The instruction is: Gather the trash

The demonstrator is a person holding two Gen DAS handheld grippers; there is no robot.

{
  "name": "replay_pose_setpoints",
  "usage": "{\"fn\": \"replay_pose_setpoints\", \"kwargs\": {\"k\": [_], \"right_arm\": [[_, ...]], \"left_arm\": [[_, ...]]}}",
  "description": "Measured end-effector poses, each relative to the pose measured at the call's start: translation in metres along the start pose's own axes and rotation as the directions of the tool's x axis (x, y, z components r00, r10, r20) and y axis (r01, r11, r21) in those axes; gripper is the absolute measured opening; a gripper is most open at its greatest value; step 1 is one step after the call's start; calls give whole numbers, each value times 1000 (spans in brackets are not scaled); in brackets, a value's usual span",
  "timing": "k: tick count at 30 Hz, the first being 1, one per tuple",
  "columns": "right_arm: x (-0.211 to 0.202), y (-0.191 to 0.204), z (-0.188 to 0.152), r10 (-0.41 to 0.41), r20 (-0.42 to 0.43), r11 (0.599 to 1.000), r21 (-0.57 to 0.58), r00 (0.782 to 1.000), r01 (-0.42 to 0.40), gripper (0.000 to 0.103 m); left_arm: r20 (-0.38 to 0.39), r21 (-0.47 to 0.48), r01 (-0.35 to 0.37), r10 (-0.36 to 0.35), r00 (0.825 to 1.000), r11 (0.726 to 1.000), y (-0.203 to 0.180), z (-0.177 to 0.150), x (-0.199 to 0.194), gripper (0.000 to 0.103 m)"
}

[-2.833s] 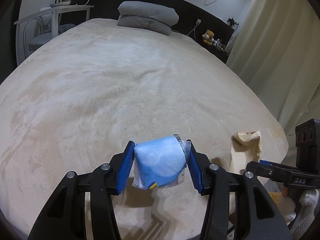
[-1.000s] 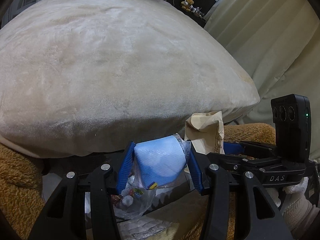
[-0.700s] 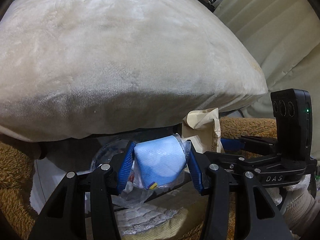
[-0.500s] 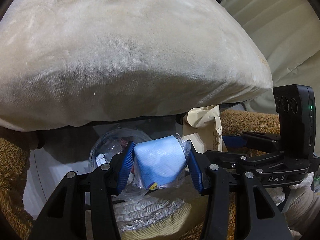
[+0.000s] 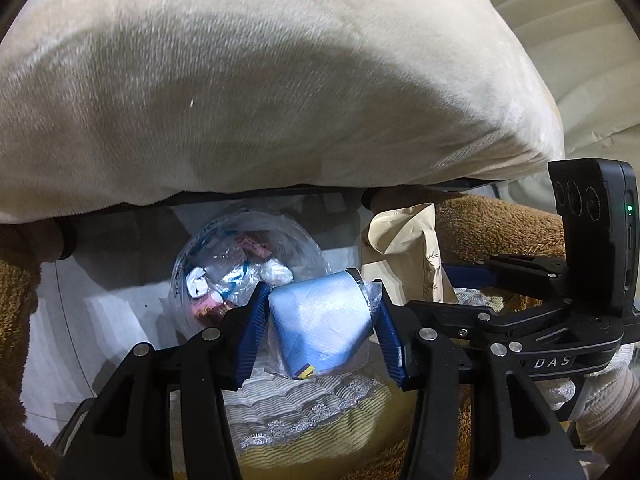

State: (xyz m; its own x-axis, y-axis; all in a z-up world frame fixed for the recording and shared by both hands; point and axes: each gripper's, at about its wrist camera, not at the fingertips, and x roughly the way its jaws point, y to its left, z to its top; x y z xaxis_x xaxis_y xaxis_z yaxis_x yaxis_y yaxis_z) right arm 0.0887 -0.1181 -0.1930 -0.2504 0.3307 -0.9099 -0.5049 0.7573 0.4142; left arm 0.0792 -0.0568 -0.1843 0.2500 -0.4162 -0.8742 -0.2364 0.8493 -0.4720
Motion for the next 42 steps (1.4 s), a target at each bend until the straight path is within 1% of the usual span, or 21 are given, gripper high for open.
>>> {"fn": "replay_pose_setpoints", "kwargs": {"k": [9, 14, 19, 24, 26, 28, 35, 42], "right_arm": [[20, -3, 4, -17, -71, 1000, 16, 997, 18, 55], [24, -4, 4, -25, -89, 1000, 14, 996, 26, 56], [26, -6, 3, -33, -94, 999, 17, 995, 35, 59], [23, -8, 3, -21, -80, 999, 35, 997, 24, 61], [24, -9, 4, -20, -81, 999, 41, 997, 23, 63], [23, -9, 4, -18, -77, 999, 46, 997, 21, 67], [16, -8, 5, -10, -47, 998, 54, 999, 13, 67], [-2, -8, 0, -12, 29, 999, 50, 1000, 10, 67]], "left_arm": [[-75, -31, -4, 2, 997, 1000, 8, -3, 18, 49], [-93, -40, -4, 0, 996, 999, 9, -4, 21, 49], [-100, -52, -3, -2, 995, 999, 12, -4, 21, 50], [-103, -70, -4, -4, 995, 998, 16, -5, 19, 52], [-101, -81, -7, -2, 995, 997, 18, -4, 18, 59], [-98, -94, -5, -4, 995, 996, 21, -4, 16, 64], [-76, -104, -3, -5, 997, 995, 24, -4, 9, 64], [-24, -86, -4, 2, 1000, 996, 19, -9, -5, 64]]}}
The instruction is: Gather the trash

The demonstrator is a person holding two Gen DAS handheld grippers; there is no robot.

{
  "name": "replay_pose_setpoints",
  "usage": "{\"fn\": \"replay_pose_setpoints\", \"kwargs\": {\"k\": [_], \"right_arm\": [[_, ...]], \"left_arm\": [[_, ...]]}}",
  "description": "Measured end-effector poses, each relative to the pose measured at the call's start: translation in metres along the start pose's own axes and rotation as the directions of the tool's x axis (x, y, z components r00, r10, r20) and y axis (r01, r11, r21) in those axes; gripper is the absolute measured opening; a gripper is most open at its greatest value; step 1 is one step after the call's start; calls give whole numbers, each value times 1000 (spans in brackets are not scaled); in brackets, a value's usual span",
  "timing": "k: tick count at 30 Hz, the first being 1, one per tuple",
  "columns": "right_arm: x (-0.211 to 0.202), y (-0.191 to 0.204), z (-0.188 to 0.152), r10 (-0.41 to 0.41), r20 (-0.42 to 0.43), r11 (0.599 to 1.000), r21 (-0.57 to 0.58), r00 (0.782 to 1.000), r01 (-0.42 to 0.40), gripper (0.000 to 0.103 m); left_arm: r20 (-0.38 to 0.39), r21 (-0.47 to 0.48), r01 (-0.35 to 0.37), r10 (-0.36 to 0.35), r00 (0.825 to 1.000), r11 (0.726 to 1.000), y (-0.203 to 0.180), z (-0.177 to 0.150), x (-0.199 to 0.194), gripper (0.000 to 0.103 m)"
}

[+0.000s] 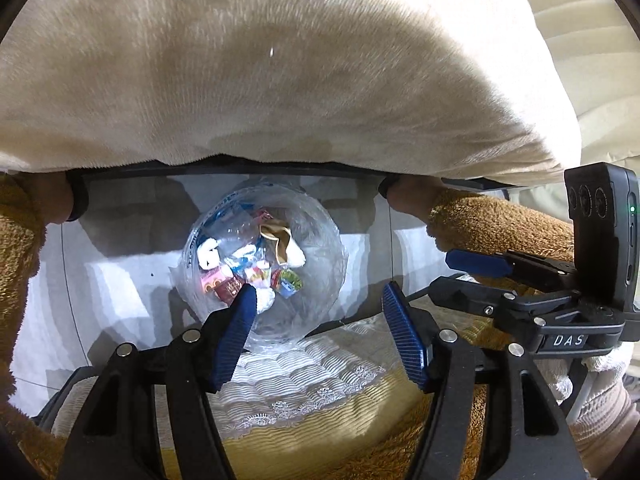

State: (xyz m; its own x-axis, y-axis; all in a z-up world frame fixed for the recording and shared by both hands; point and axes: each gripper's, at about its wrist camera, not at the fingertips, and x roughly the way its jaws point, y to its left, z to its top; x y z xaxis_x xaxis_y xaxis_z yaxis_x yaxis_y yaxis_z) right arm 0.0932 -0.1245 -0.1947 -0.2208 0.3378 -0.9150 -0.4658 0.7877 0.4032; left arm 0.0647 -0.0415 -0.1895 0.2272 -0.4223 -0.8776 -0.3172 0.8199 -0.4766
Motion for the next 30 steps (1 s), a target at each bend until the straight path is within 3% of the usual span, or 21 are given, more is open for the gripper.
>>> {"fn": "replay_pose_setpoints", "kwargs": {"k": [7, 13, 21, 30], "right_arm": [[-39, 5, -9, 28, 135, 999, -20, 990, -25, 67], [-80, 13, -20, 47, 255, 998, -40, 966, -38, 67], [-146, 25, -35, 59, 420, 997, -78, 906, -29, 67], [-207, 39, -51, 50, 558, 995, -102, 828, 9, 67]], "left_arm": [[103, 33, -23, 20, 994, 999, -8, -7, -32, 64], [221, 101, -58, 34, 975, 993, -31, -10, -71, 64], [364, 186, -117, 42, 931, 976, -66, -16, -128, 64], [499, 232, -170, 33, 866, 958, -95, -26, -184, 64]]}}
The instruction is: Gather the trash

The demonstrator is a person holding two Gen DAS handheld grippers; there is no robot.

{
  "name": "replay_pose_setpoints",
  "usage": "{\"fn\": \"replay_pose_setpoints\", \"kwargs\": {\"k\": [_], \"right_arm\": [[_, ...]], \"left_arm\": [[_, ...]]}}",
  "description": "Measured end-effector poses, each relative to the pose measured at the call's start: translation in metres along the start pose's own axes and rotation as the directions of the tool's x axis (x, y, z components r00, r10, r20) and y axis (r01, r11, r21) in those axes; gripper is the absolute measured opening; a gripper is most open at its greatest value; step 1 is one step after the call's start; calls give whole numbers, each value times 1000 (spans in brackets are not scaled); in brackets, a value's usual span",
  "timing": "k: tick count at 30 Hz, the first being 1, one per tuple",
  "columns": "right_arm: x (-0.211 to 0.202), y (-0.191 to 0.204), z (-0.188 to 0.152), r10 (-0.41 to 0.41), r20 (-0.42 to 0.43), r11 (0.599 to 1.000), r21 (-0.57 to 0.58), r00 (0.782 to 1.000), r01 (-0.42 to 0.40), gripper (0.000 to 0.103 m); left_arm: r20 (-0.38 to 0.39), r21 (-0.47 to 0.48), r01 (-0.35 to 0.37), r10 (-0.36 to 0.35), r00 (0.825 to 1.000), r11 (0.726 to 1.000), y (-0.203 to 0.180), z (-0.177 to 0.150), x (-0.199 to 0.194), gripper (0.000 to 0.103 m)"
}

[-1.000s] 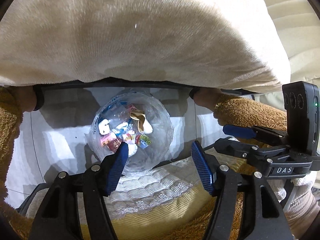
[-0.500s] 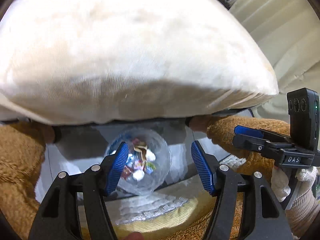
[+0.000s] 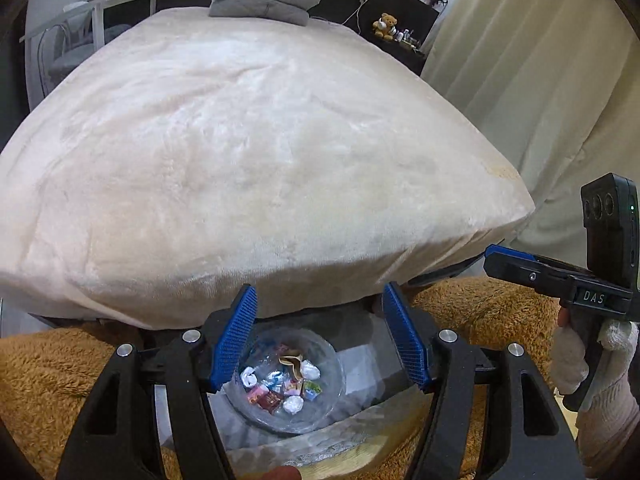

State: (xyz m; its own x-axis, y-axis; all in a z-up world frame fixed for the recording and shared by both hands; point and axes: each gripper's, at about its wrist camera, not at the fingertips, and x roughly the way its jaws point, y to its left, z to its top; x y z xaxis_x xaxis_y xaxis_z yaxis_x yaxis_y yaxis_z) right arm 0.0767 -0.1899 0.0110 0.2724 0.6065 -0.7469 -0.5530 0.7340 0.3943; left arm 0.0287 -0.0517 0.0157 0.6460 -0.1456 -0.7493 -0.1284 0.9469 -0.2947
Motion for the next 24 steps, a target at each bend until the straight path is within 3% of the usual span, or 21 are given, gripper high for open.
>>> {"fn": "replay_pose_setpoints", "kwargs": {"k": [10, 24], "right_arm": [[-50, 17, 15, -32, 123, 998, -47, 992, 38, 67], [-108, 51, 21, -72, 268, 987, -119, 961, 107, 67]], "left_arm": [[105, 64, -34, 27, 994, 997, -24, 20, -47, 64], [244, 110, -64, 35, 969, 992, -39, 26, -111, 64]]}}
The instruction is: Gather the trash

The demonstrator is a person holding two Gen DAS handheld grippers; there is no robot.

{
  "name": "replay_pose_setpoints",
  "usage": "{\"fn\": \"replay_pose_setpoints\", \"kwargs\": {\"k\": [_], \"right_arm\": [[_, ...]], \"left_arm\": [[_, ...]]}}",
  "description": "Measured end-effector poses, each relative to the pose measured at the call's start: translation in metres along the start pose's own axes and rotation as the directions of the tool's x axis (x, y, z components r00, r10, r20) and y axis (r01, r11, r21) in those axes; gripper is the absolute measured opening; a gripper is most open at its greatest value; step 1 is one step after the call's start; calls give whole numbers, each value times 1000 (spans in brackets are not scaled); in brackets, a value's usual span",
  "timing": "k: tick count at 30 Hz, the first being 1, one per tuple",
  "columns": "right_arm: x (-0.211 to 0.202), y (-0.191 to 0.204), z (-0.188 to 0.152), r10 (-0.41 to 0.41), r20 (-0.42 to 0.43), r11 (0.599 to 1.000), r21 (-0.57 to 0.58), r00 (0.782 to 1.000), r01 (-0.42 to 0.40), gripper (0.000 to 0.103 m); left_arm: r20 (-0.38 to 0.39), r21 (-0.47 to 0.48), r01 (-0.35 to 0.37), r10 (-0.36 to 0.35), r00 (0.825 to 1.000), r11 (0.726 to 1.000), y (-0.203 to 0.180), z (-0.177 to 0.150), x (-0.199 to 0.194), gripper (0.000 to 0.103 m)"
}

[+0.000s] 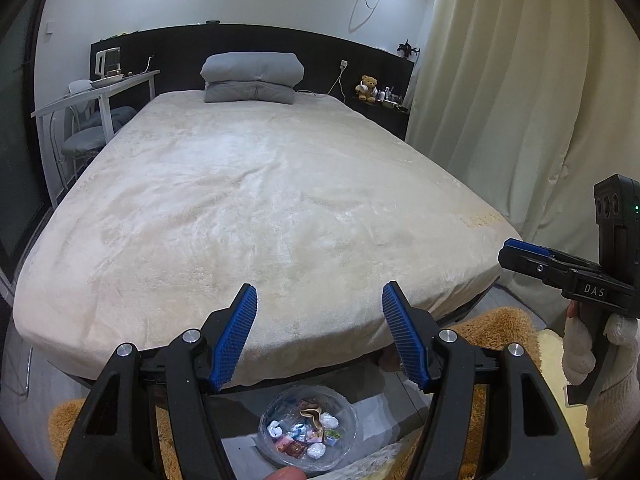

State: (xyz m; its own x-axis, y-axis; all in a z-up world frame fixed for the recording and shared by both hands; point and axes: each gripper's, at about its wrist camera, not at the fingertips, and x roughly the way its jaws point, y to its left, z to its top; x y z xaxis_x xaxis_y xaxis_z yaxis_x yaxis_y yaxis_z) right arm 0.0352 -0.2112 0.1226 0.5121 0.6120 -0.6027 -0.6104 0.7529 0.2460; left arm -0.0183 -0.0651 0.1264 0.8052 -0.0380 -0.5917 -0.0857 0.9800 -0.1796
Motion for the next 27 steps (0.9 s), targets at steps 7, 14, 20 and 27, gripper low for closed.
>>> {"fn": "replay_pose_setpoints", "kwargs": {"k": [7, 14, 20, 27], "right_arm": [[-13, 9, 5, -16, 33, 999, -33, 999, 17, 67], [-19, 14, 5, -28, 64, 998, -52, 998, 31, 80], [-29, 19, 8, -44, 124, 995, -81, 991, 54, 98], [-36, 22, 9, -40, 140, 994, -90, 989, 53, 98]], "left_arm": [[36, 9, -9, 8, 999, 1000, -2, 8, -17, 64], [71, 16, -21, 20, 997, 1000, -6, 11, -25, 92], [109, 34, -53, 49, 993, 998, -9, 14, -32, 97], [129, 42, -63, 57, 990, 997, -12, 14, -40, 97]]}}
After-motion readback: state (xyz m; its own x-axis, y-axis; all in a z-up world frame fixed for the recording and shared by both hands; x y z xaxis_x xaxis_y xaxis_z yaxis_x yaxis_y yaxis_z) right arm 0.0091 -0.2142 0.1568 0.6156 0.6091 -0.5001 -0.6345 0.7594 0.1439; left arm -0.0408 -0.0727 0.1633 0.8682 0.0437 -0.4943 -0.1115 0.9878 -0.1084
